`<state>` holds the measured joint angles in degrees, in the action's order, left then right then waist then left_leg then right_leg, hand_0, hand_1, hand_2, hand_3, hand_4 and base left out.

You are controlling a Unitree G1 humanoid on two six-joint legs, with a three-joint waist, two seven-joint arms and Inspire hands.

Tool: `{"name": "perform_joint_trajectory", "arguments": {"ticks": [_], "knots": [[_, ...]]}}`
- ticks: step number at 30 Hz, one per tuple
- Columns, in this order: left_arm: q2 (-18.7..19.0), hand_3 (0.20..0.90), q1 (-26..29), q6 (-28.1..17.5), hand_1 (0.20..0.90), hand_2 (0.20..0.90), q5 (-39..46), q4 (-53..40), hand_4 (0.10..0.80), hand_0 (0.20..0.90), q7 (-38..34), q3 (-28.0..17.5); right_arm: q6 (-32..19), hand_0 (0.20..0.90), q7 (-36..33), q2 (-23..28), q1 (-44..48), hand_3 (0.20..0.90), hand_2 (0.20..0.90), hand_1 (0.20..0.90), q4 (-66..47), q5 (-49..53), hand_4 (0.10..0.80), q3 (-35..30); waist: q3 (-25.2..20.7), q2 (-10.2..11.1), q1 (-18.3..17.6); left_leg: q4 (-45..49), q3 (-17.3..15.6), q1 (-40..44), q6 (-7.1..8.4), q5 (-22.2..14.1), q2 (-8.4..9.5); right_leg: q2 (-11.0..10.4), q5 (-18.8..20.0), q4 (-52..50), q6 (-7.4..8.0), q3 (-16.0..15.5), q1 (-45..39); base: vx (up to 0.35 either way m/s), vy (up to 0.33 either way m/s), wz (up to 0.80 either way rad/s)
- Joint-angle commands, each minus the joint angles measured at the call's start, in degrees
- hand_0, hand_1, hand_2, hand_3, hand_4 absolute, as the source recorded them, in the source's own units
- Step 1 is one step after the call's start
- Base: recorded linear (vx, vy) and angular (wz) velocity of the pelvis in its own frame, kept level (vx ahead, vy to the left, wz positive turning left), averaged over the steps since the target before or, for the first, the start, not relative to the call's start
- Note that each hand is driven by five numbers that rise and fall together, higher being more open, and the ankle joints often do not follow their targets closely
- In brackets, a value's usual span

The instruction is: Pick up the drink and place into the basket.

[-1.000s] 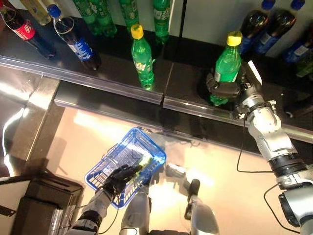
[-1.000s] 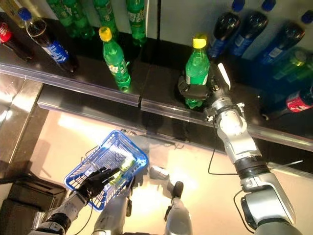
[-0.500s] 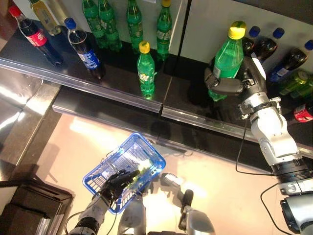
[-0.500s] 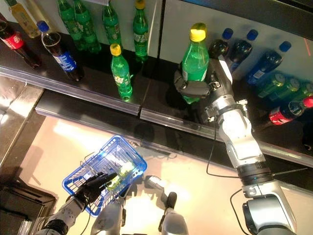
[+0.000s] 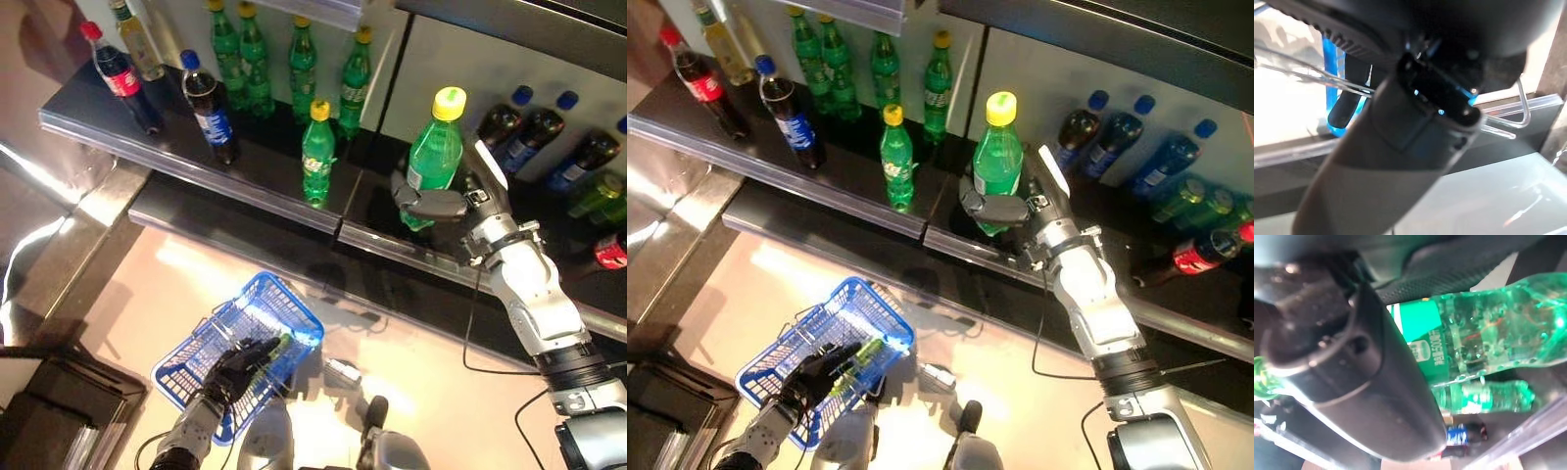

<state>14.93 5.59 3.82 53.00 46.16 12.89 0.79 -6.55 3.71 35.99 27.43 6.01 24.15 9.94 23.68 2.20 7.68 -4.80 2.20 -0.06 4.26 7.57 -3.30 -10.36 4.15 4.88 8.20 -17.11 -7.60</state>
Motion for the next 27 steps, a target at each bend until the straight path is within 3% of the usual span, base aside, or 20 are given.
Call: {"name": "perform_joint_trajectory", "arguments": {"ticks": [1, 14, 27], "knots": [[1.54, 0.200, -1.33, -4.35, 0.300, 0.300, 5.17, -6.82, 0.100, 0.300, 5.99, 3.19, -7.94, 0.300, 0.02, -1.46, 1.44, 0.200, 0.300, 0.300, -3.53, 1.85, 0.100, -0.25, -19.80, 0.34, 2.44, -0.20, -2.69, 3.82, 0.01, -6.11, 0.25, -0.61, -0.46, 0.12, 0.78, -0.98, -0.62, -0.024, -0.020, 0.19], [3.12, 0.200, -0.86, -2.93, 0.300, 0.300, 9.94, -26.26, 0.100, 0.300, 8.99, 6.73, -9.82, 0.300, 0.00, -6.13, 1.47, 0.200, 0.300, 0.300, -5.58, 3.23, 0.100, 6.53, -19.47, 1.58, 7.26, -0.20, 2.53, 2.37, -0.76, -4.67, 1.65, -0.05, -1.17, 0.12, 0.73, -3.52, -2.95, -0.009, -0.023, 0.22], [5.47, 0.200, 0.44, 0.89, 0.300, 0.300, 15.53, -42.06, 0.100, 0.300, 9.63, 9.06, -11.19, 0.300, -1.16, -8.73, 0.91, 0.200, 0.300, 0.300, -6.31, 2.66, 0.100, 11.02, -19.79, 2.40, 10.31, -0.20, 5.64, 1.42, -0.88, -3.73, 2.50, 0.07, -1.55, 0.12, 1.08, -5.93, -4.11, 0.002, -0.020, 0.15]]}}
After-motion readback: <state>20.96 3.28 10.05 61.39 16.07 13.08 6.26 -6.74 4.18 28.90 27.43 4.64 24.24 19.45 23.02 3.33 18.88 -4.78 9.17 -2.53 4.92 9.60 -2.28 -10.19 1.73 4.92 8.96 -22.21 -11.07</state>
